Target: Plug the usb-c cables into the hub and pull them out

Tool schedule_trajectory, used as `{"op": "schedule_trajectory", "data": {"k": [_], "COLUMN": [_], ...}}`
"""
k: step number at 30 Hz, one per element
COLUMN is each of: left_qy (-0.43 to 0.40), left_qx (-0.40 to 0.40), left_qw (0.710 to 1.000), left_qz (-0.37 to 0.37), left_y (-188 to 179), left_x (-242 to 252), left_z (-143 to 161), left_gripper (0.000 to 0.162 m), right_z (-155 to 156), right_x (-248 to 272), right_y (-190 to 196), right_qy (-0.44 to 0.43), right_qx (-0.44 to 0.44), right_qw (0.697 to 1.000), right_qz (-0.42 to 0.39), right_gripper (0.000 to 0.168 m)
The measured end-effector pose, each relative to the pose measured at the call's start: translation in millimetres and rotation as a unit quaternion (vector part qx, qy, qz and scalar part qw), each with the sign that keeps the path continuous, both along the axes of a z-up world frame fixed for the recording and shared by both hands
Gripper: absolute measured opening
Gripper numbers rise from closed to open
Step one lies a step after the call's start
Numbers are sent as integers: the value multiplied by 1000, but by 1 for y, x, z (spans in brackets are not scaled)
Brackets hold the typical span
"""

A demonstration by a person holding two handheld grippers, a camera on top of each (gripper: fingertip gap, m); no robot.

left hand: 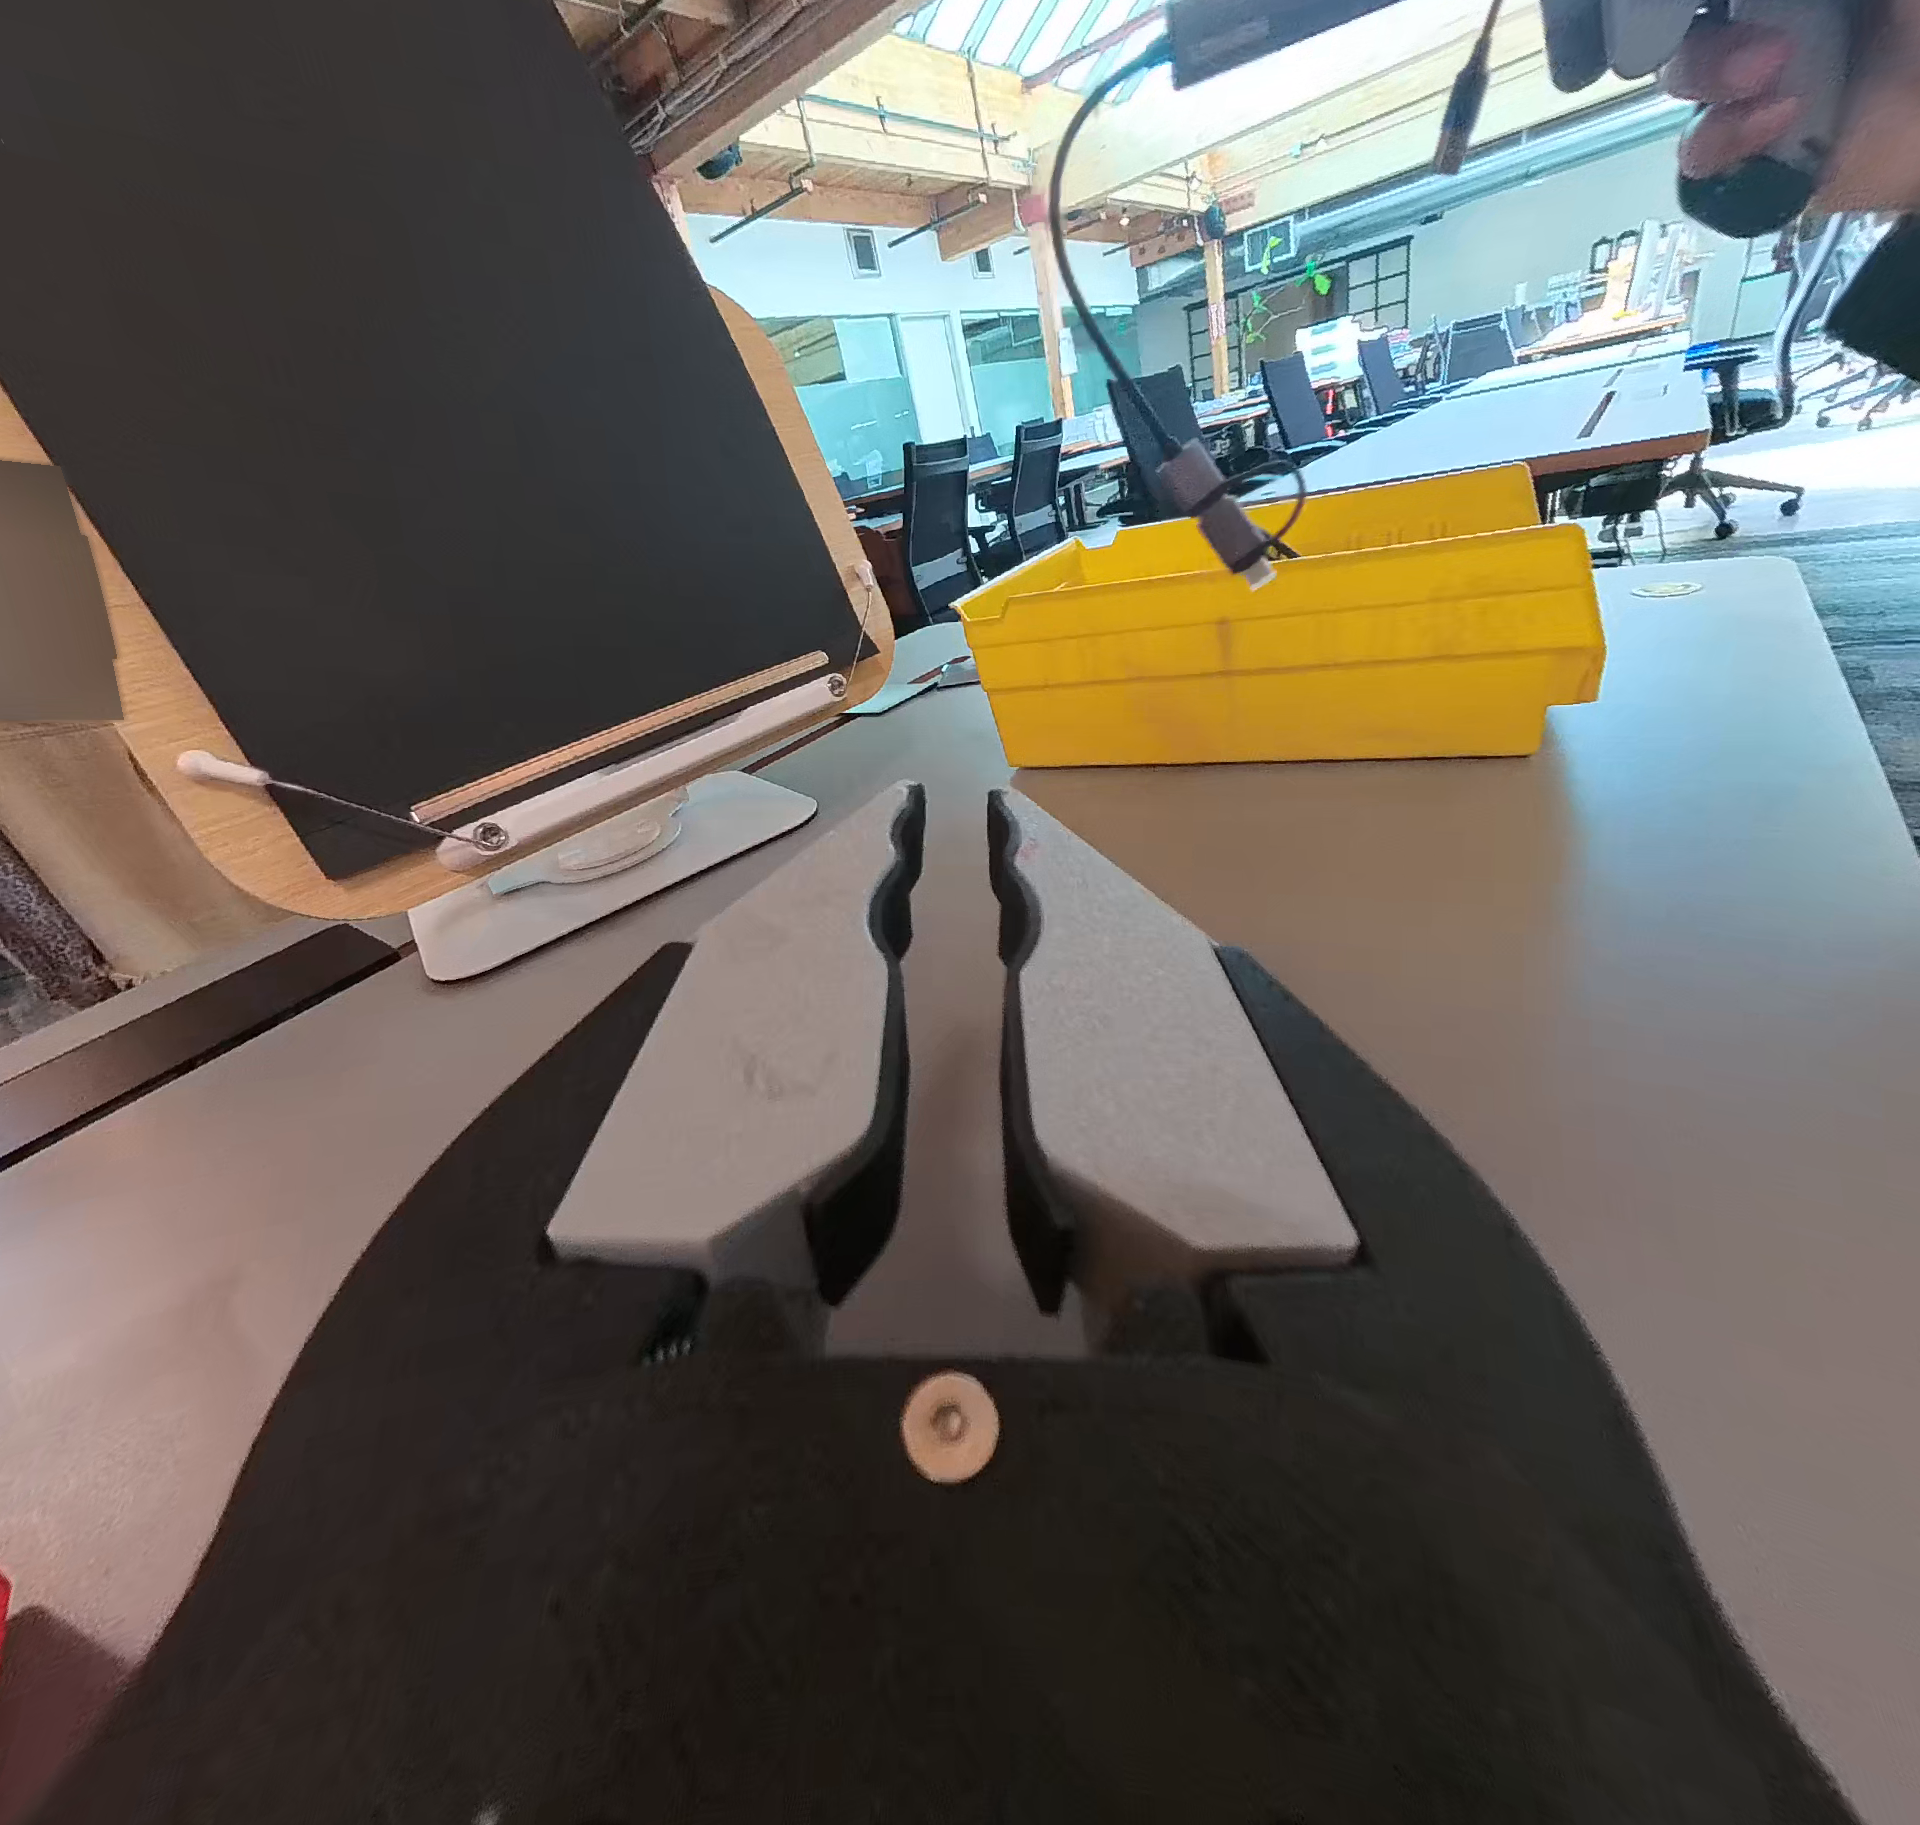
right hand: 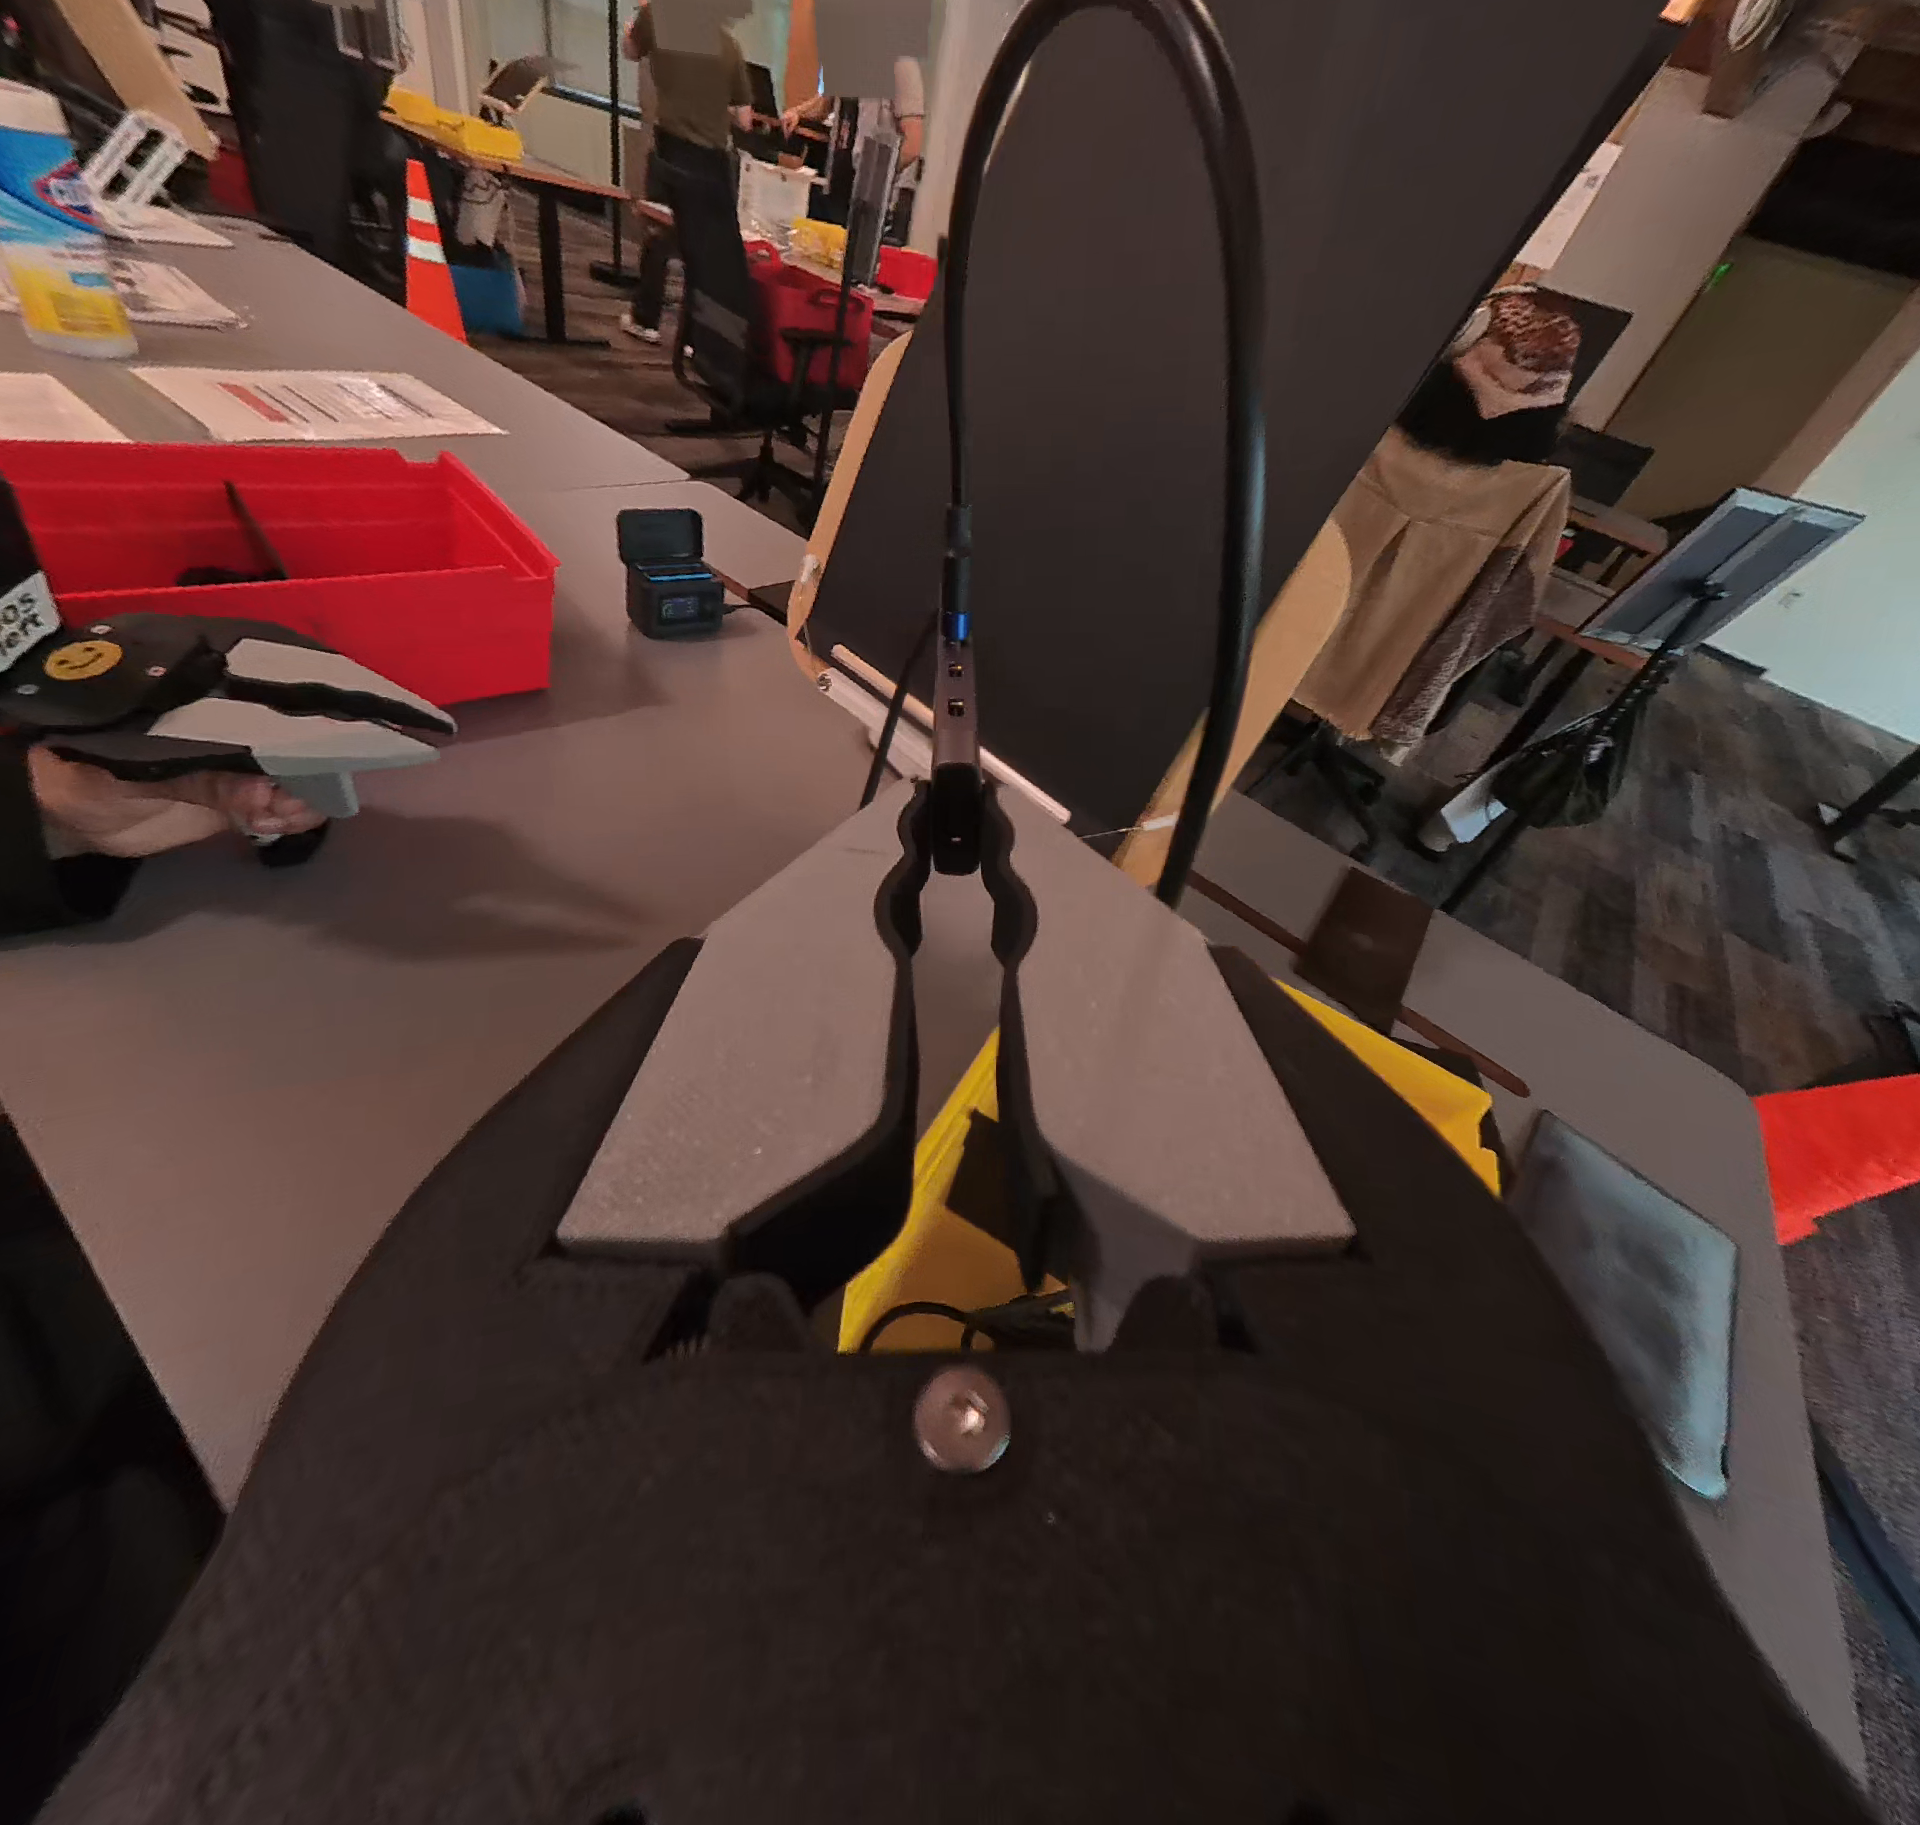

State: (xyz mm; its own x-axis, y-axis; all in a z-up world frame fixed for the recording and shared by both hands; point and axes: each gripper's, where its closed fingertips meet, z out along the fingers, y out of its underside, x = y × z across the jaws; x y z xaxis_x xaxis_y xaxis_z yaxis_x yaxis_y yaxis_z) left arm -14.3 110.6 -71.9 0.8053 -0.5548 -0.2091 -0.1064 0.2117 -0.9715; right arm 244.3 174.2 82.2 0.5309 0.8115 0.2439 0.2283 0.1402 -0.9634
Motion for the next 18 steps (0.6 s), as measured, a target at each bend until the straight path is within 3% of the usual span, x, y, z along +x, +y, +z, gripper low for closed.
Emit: {"op": "schedule_trajectory", "data": {"k": [11, 18], "left_qy": [9, -14], "left_qx": [12, 15], "left_qw": [1000, 1000], "left_qz": [-21, -17], "left_y": [-5, -2], "left_x": [6, 1], "left_z": [0, 4], "left_gripper": [5, 1], "right_z": [-2, -22], "right_x": [40, 36], "right_y": [-4, 1], "right_qy": [49, 80], "right_qx": [31, 16], "right_qw": [997, 997], "right_qz": [-45, -11], "right_gripper": [5, 5]}}
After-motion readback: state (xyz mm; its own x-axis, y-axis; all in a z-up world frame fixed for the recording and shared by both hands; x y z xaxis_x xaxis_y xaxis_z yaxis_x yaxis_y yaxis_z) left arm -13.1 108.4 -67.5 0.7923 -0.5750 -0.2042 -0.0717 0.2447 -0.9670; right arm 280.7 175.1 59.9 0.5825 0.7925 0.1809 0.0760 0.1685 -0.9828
